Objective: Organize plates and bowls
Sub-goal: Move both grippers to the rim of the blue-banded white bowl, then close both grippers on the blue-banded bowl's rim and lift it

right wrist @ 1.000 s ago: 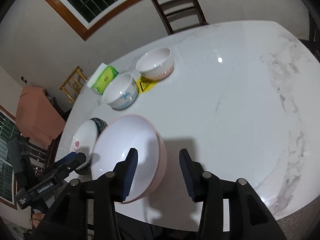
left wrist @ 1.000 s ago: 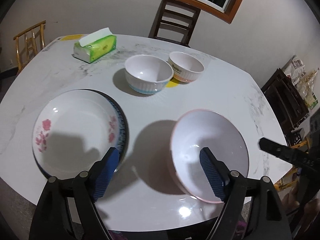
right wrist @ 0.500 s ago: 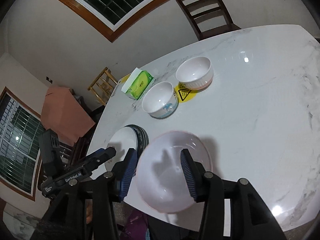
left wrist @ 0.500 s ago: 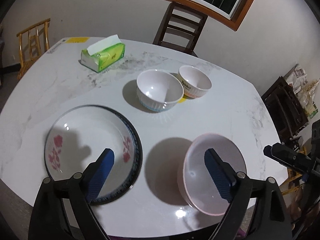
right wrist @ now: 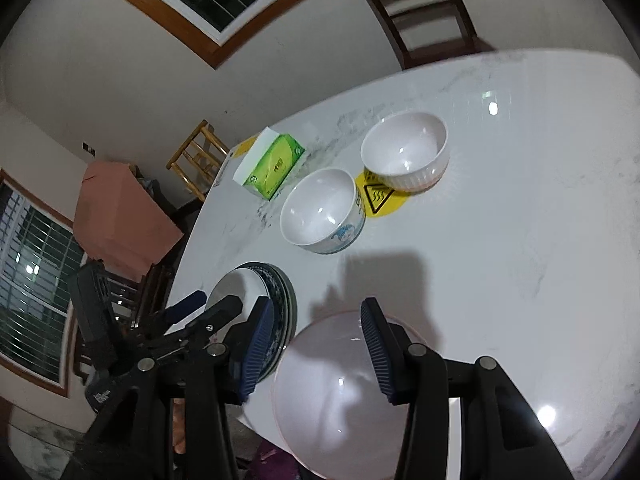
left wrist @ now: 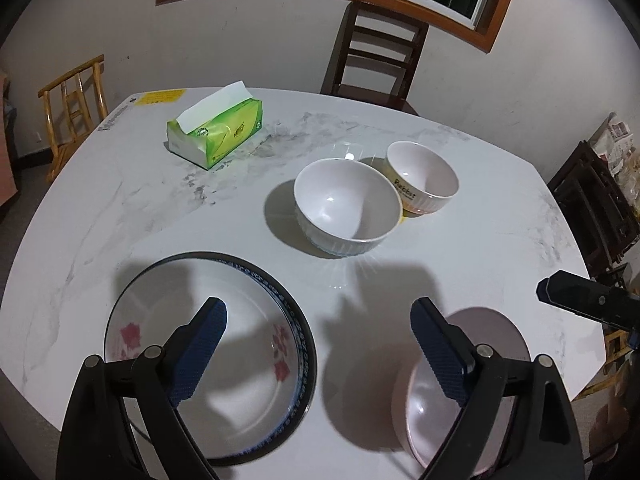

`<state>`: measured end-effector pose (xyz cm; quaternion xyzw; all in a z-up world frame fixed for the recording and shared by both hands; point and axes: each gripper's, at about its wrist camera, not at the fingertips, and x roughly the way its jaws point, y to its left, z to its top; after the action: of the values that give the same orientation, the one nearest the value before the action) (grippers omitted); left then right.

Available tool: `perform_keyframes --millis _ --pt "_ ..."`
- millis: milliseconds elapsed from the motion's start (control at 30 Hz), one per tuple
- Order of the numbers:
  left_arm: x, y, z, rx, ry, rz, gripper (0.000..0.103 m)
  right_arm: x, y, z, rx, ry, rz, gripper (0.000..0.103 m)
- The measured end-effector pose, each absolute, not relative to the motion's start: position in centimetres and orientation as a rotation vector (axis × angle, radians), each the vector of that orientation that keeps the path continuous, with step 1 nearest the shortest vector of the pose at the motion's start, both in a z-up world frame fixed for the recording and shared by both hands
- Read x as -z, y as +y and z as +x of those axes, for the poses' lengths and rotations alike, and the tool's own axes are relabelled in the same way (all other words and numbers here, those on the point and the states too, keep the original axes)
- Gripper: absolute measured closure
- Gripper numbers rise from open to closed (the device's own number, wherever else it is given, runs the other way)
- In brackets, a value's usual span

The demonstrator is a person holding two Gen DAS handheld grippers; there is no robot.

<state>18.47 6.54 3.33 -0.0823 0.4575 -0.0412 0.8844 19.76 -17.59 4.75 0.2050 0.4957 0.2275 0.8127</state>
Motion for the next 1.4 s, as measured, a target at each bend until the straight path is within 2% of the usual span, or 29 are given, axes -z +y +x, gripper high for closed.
perform_keyframes --millis 400,833,933,967,1000,1033,1067,1100,1133,1167,1267,1400 --pt "-1.9 8.7 25.9 0.099 1.042 -0.235 0.012 -1.3 -15.4 27.7 -0.411 1.22 0.462 0.056" --pt "1.7 9.4 31.5 0.096 1.142 -0.267 0.012 1.3 -12.6 33.7 -0.343 1.276 0.415 0.056" --pt "2.3 9.0 32.2 0.089 1.147 -0.248 0.016 2.0 -12.2 34.2 -0.326 1.291 0.396 0.059" --pt "2.6 8.9 32.4 0.085 1.15 -0.24 0.021 2.3 -12.2 34.3 -0.314 1.297 0.389 0.062" --pt "2.8 8.9 32.7 0.086 1.155 -0.238 0.033 2.8 -12.1 34.6 -0.317 1.312 0.398 0.068" --pt "3.2 8.9 32.9 0.092 1.168 -0.237 0.043 3.3 -11.9 34.8 -0.329 1.327 0.412 0.071" --pt "3.7 8.7 33.3 0.103 1.19 -0.239 0.063 4.0 -11.7 35.1 -0.342 1.352 0.427 0.077" --pt "4.4 8.6 33.6 0.12 1.218 -0.249 0.076 4.5 -11.5 35.3 -0.343 1.366 0.424 0.086" --pt "4.8 8.6 33.7 0.138 1.228 -0.268 0.079 4.8 -11.5 35.3 -0.346 1.373 0.426 0.087" --pt "5.1 8.6 33.7 0.149 1.227 -0.287 0.087 4.8 -11.4 35.2 -0.354 1.363 0.439 0.086" --pt "4.7 8.3 33.2 0.121 1.191 -0.268 0.09 3.7 -10.9 34.4 -0.367 1.322 0.369 0.087" --pt "2.7 8.6 31.4 0.134 1.152 -0.291 0.089 2.3 -12.2 32.9 -0.401 1.317 0.427 0.089"
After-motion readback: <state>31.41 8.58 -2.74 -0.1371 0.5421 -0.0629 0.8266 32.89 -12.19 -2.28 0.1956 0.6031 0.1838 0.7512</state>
